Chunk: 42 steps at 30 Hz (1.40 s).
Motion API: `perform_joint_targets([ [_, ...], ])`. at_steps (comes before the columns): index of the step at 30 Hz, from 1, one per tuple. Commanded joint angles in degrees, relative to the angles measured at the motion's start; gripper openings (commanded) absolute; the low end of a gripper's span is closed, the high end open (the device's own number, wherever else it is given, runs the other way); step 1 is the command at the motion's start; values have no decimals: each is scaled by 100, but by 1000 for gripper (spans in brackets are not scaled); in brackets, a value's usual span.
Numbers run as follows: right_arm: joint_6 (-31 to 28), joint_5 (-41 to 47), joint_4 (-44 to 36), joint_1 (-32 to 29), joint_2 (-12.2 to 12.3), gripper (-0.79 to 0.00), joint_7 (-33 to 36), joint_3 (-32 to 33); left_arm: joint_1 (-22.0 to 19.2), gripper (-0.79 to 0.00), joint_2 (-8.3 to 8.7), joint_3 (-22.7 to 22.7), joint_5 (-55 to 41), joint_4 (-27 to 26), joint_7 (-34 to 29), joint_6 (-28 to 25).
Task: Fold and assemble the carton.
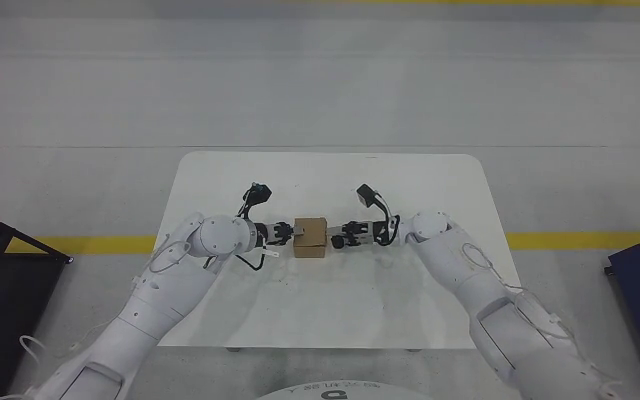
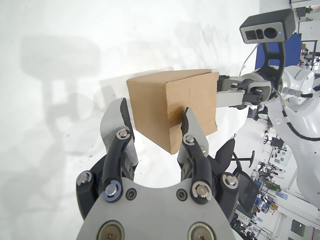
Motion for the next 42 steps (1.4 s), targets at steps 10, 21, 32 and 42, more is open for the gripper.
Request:
perform_joint_targets([
  [10, -68, 40, 7, -17, 19, -403, 52, 41, -46, -409, -31, -80, -333, 343, 96, -707],
  [21, -290, 725, 77, -74, 52, -394, 523, 283, -260, -406, -137, 66, -471, 832, 231, -1101],
  [32, -275, 1331, 367, -57, -47, -354, 745, 324, -431, -400, -239, 139, -726, 1400, 428, -1945],
  [42, -326, 1450, 228, -215, 11, -249, 694, 336, -588, -400, -353, 288, -919, 1726, 351, -2153],
])
